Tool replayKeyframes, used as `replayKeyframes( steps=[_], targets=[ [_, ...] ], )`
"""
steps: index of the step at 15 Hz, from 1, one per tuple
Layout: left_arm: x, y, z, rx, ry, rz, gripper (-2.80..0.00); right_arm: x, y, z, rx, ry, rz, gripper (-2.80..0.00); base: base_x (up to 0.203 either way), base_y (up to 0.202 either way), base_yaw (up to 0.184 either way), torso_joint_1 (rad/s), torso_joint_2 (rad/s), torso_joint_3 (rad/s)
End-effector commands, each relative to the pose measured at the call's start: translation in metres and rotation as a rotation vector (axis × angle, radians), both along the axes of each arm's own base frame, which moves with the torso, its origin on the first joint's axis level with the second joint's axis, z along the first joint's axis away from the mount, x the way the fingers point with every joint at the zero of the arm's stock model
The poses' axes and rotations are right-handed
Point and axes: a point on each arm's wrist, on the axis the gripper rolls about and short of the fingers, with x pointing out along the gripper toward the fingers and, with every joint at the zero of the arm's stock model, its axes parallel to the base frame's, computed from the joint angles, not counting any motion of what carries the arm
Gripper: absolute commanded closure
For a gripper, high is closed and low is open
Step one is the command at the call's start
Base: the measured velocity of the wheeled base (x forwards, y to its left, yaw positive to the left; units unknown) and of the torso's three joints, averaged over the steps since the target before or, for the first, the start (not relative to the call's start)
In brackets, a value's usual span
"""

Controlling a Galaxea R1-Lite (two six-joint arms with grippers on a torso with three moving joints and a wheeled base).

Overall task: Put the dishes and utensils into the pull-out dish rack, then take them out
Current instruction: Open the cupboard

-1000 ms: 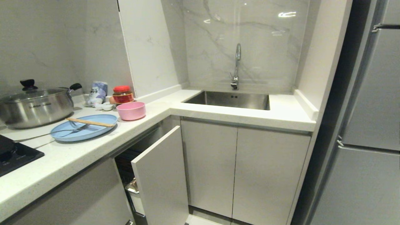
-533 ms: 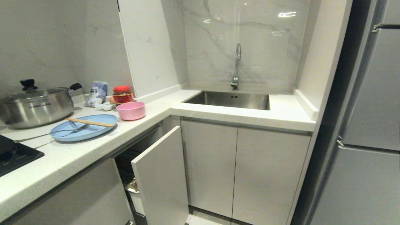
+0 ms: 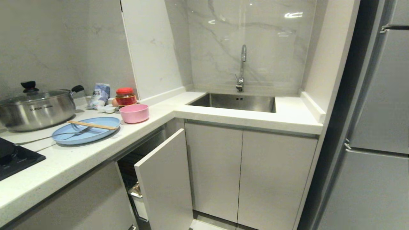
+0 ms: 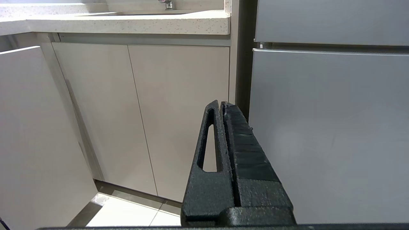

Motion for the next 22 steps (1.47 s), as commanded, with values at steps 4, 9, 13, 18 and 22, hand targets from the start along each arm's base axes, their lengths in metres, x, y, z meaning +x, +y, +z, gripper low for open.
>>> replayKeyframes(
  steps=[4,9,13,18,22],
  targets=[
    [0.062,0.001,0.074,0.033,0.187,0.026,0.0,0.002,0.0,-0.007,0.0,0.024,0.0,0.0,0.0,0.0,0.0,0.0,0.0,0.0],
    [0.158,-0.002,0.084,0.024,0.482,-0.019,0.0,0.002,0.0,-0.007,0.0,0.025,0.0,0.0,0.0,0.0,0.0,0.0,0.0,0.0],
    [0.25,-0.008,0.071,-0.017,0.766,-0.032,0.0,0.002,0.0,-0.007,0.0,0.024,0.0,0.0,0.0,0.0,0.0,0.0,0.0,0.0],
    [0.352,-0.022,0.032,-0.051,1.075,-0.019,0.0,0.002,0.0,-0.007,0.0,0.026,0.0,0.0,0.0,0.0,0.0,0.0,0.0,0.0],
    [0.4,-0.029,-0.005,-0.069,1.226,0.007,0.0,0.002,0.0,-0.007,0.0,0.026,0.0,0.0,0.0,0.0,0.0,0.0,0.0,0.0]
  ],
)
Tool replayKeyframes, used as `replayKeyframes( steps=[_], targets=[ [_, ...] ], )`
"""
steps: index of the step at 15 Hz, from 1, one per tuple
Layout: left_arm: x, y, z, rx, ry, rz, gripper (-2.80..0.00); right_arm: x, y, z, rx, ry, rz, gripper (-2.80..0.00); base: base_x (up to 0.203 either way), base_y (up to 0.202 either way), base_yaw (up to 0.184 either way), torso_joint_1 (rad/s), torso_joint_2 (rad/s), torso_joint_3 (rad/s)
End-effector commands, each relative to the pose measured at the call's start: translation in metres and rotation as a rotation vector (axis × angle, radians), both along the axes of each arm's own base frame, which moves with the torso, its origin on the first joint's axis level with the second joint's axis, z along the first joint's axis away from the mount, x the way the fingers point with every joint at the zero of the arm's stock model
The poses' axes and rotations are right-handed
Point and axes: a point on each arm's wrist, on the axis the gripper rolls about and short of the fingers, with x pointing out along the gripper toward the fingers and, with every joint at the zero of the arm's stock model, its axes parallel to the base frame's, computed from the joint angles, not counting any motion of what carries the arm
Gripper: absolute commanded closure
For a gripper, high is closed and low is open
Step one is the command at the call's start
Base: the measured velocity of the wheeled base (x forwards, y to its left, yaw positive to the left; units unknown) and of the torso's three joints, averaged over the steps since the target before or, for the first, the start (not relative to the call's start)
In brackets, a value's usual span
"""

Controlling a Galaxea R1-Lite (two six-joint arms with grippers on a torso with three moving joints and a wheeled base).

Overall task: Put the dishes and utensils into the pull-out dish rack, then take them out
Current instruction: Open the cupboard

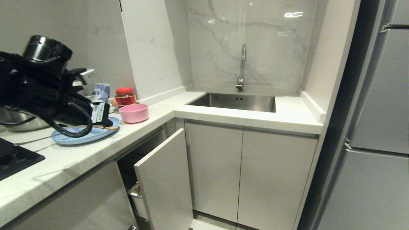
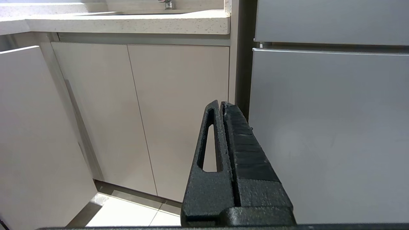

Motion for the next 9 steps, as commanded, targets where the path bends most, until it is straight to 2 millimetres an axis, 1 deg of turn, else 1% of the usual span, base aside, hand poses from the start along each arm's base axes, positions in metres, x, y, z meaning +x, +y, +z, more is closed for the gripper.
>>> replayKeyframes(
  steps=[1,3,9],
  targets=[
    [0.042,-0.004,-0.041,0.013,0.135,0.005,0.0,0.002,0.0,-0.007,0.0,0.024,0.0,0.0,0.0,0.0,0.0,0.0,0.0,0.0],
    [0.055,-0.007,-0.059,0.014,0.187,0.009,0.0,0.002,0.0,-0.007,0.0,0.024,0.0,0.0,0.0,0.0,0.0,0.0,0.0,0.0],
    [0.087,-0.015,-0.094,0.031,0.264,0.002,0.0,0.002,0.0,-0.007,0.0,0.025,0.0,0.0,0.0,0.0,0.0,0.0,0.0,0.0]
  ],
)
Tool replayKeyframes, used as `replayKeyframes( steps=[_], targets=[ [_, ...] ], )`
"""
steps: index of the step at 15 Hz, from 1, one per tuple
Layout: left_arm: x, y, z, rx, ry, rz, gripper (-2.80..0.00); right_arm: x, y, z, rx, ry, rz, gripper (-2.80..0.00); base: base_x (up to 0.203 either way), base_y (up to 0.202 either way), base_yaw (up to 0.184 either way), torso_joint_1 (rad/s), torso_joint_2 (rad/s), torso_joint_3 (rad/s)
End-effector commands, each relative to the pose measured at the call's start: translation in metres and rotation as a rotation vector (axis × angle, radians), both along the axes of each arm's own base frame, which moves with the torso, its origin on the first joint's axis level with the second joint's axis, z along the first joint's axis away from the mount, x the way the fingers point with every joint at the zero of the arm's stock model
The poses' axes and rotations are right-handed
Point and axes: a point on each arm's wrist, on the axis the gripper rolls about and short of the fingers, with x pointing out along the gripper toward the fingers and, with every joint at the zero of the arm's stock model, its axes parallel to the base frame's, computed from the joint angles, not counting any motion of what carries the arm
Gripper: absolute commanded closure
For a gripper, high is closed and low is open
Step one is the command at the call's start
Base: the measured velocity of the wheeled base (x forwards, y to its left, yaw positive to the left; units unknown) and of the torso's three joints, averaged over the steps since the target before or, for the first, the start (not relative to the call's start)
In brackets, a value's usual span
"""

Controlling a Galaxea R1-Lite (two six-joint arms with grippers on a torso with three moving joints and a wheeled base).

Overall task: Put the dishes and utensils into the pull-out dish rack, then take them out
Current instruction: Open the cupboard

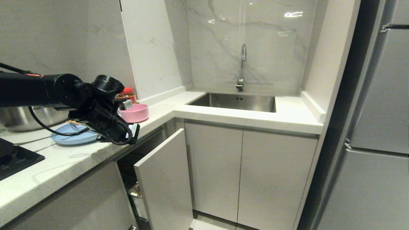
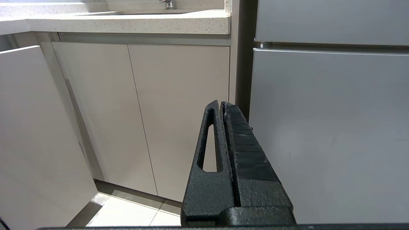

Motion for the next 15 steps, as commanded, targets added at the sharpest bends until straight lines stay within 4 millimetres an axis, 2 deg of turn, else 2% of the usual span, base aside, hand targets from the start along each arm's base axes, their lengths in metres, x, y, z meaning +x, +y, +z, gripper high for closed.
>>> replayKeyframes(
  steps=[1,10,15],
  targets=[
    [0.016,-0.005,-0.024,0.019,0.058,-0.002,0.0,0.002,0.0,-0.007,0.0,0.026,0.0,0.0,0.0,0.0,0.0,0.0,0.0,0.0],
    [0.038,-0.017,-0.06,0.093,0.094,0.016,0.0,0.002,0.0,-0.007,0.0,0.025,0.0,0.0,0.0,0.0,0.0,0.0,0.0,0.0],
    [0.037,-0.038,-0.07,0.075,0.117,0.009,0.0,0.002,0.0,-0.007,0.0,0.024,0.0,0.0,0.0,0.0,0.0,0.0,0.0,0.0]
  ],
)
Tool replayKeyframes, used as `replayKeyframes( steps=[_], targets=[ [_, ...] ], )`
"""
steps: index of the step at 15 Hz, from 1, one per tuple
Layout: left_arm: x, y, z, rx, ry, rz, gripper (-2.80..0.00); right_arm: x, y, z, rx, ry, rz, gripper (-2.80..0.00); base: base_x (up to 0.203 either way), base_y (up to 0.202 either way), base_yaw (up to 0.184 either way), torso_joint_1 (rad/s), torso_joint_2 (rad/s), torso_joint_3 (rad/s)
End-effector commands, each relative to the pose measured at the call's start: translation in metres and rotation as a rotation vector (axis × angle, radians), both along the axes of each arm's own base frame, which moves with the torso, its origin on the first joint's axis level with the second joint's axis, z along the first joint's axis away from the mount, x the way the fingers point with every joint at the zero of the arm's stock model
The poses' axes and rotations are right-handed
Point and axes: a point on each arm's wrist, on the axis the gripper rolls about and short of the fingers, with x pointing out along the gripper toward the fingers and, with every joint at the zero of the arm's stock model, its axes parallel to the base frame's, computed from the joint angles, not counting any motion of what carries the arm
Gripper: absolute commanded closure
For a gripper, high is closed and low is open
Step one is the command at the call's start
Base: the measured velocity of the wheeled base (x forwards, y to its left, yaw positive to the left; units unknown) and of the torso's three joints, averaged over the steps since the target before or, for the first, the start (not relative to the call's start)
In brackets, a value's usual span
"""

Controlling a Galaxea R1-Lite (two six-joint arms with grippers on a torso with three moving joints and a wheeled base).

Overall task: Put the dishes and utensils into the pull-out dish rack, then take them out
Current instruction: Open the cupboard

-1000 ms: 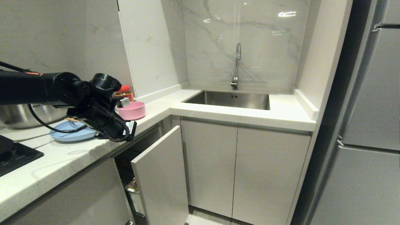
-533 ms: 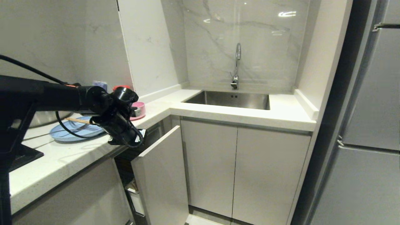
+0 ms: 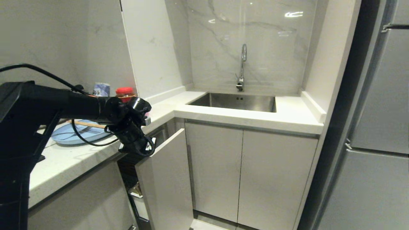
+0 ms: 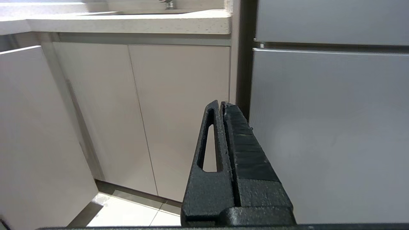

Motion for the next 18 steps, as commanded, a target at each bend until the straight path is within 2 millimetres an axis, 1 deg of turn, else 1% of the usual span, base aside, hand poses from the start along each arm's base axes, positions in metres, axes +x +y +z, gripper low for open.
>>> replayKeyframes(
  steps=[1,5,12,18],
  targets=[
    [-0.002,-0.01,-0.004,-0.003,0.018,-0.019,0.0,0.002,0.0,-0.007,0.0,0.024,0.0,0.0,0.0,0.0,0.0,0.0,0.0,0.0],
    [-0.009,-0.03,0.0,-0.033,0.014,-0.035,0.0,0.002,0.0,-0.007,0.0,0.024,0.0,0.0,0.0,0.0,0.0,0.0,0.0,0.0],
    [-0.025,-0.07,0.005,-0.183,0.067,-0.078,0.0,0.002,0.0,-0.007,0.0,0.025,0.0,0.0,0.0,0.0,0.0,0.0,0.0,0.0],
    [-0.035,-0.098,0.005,-0.297,0.112,-0.125,0.0,0.002,0.0,-0.007,0.0,0.025,0.0,0.0,0.0,0.0,0.0,0.0,0.0,0.0]
  ],
)
